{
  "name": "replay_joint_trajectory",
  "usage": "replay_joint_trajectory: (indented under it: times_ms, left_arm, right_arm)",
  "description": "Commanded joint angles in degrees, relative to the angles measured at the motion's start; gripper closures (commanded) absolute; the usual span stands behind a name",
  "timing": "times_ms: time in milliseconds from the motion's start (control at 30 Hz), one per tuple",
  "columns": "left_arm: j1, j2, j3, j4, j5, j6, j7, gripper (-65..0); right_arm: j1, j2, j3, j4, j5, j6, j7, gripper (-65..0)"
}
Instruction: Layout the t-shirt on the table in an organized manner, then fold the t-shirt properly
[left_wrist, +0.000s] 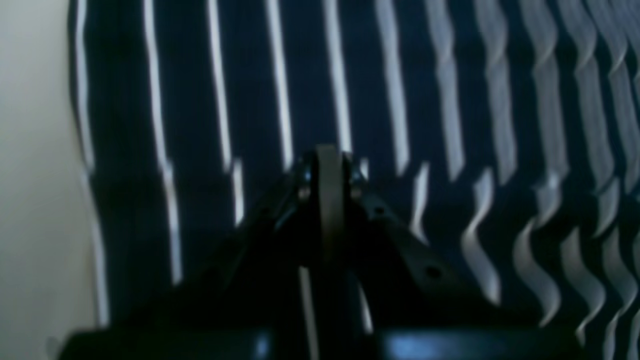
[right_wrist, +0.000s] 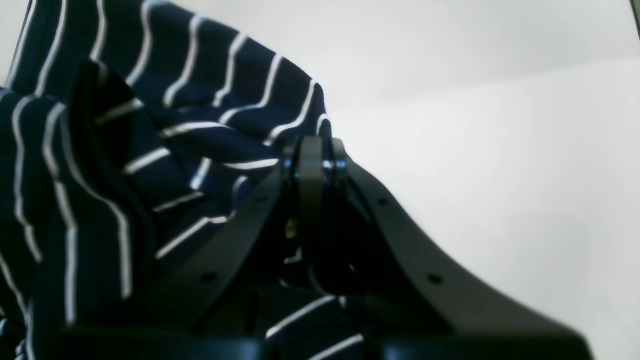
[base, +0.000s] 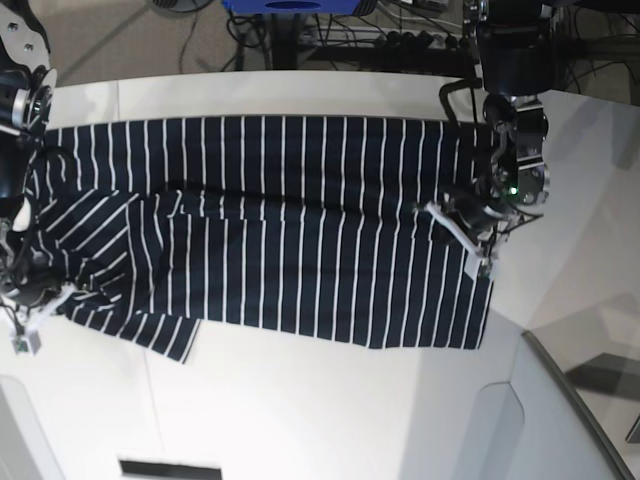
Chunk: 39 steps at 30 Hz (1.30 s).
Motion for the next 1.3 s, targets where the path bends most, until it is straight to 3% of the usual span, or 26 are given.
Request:
replay_joint_trajectory:
  times_ms: [0, 267, 433, 600, 733, 900, 1067, 1133, 1267]
  left_arm:
    - [0.5, 0.06, 0.84, 0.8, -0.42, -0.2, 0.04, 0.0]
    - [9.29, -1.44, 1.55, 8.1, -0.42, -0.2, 0.04, 0.0]
    - [14.21, -2.32, 1.19, 11.35, -0.42, -0.2, 0.04, 0.0]
    - [18.34, -2.93, 1.11, 15.31, -0.51, -0.2, 0.04, 0.0]
    - [18.69, -3.11, 0.32, 17.95, -0.6, -0.2, 0.04, 0.0]
    - [17.9, -3.02, -5.75, 24.63, -0.95, -0.2, 0.65, 0.0]
    - [9.99, -3.37, -13.05, 23.31, -0.95, -0.2, 5.05, 0.0]
    - [4.28, -3.81, -15.77, 17.86, -0.51, -0.46, 7.86, -6.9]
    - [-4.78, -7.15, -16.48, 5.2, -0.95, -0.55, 8.47, -31.3]
  right_arm:
    - [1.63, 1.08, 0.1, 0.84, 0.44, 0.0, 0.99, 0.0]
    - [-2.59, 1.08, 0.1, 5.59, 0.44, -0.09, 0.64, 0.0]
    - [-6.1, 0.82, 0.27, 10.95, 0.44, -0.26, -4.46, 0.0]
    - [-10.32, -0.24, 0.45, 16.14, 0.44, -0.26, -5.08, 0.0]
    - [-11.82, -0.41, 0.27, 17.64, 0.44, -0.26, -5.08, 0.0]
    - [-11.82, -1.2, 0.36, 17.64, 0.44, -0.26, -5.08, 0.0]
    - [-11.99, -1.2, 0.19, 17.64, 0.44, -0.26, -5.08, 0.0]
    - [-11.99, -1.29, 0.19, 17.64, 0.44, -0.17, -5.08, 0.0]
    - [-11.99, -1.29, 0.19, 17.64, 0.44, -0.09, -5.08, 0.0]
